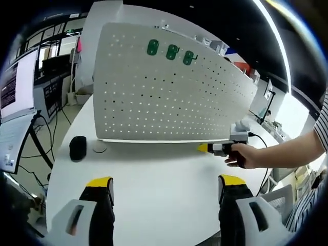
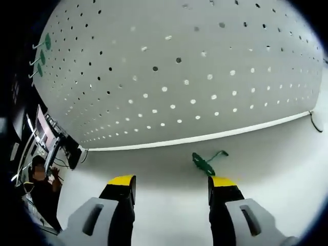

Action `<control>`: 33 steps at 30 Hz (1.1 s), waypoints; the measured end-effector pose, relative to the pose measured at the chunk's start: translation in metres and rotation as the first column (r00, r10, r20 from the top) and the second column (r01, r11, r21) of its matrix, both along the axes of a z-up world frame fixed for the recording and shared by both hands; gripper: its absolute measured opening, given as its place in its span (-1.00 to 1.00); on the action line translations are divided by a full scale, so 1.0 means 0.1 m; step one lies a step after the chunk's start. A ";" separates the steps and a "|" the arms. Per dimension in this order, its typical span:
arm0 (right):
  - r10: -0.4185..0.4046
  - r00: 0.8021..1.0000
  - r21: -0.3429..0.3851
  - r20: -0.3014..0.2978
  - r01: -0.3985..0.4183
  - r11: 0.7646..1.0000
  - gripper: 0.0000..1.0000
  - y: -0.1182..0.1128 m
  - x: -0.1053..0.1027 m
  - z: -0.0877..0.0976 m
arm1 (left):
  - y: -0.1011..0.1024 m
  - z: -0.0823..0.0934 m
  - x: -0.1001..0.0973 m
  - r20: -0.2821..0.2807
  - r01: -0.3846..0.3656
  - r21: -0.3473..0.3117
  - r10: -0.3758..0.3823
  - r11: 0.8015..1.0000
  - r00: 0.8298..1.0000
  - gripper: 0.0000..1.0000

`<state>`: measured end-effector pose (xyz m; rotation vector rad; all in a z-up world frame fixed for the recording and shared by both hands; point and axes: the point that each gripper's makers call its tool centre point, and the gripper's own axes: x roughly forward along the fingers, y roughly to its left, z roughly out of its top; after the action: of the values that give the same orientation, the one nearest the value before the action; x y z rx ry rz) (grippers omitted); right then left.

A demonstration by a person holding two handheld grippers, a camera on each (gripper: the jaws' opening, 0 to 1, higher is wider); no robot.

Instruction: Insert the hook assembly into the mounting plate slot until the hook locks in place.

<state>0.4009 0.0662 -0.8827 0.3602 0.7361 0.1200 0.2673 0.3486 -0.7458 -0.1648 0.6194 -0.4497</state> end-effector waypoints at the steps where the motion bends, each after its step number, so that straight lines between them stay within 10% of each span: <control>1: -0.010 1.000 -0.005 -0.004 0.010 1.000 0.07 -0.03 0.00 0.00 | 0.01 -0.02 -0.01 -0.004 -0.001 0.000 0.001 1.000 1.000 0.71; 16: -0.146 0.986 -0.074 -0.078 0.140 0.987 -0.28 -0.31 0.22 -0.04 | 0.11 -0.10 -0.07 -0.029 -0.032 -0.012 0.032 0.999 0.999 0.64; 33: -0.116 0.989 -0.181 -0.093 0.097 0.979 -0.38 -0.40 0.36 -0.13 | 0.14 -0.14 -0.08 -0.044 -0.037 -0.022 0.036 0.999 0.998 0.58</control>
<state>0.4368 0.0267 -0.8953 0.2377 0.8216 -0.0655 0.2595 0.3624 -0.7596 -0.2081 0.6531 -0.4192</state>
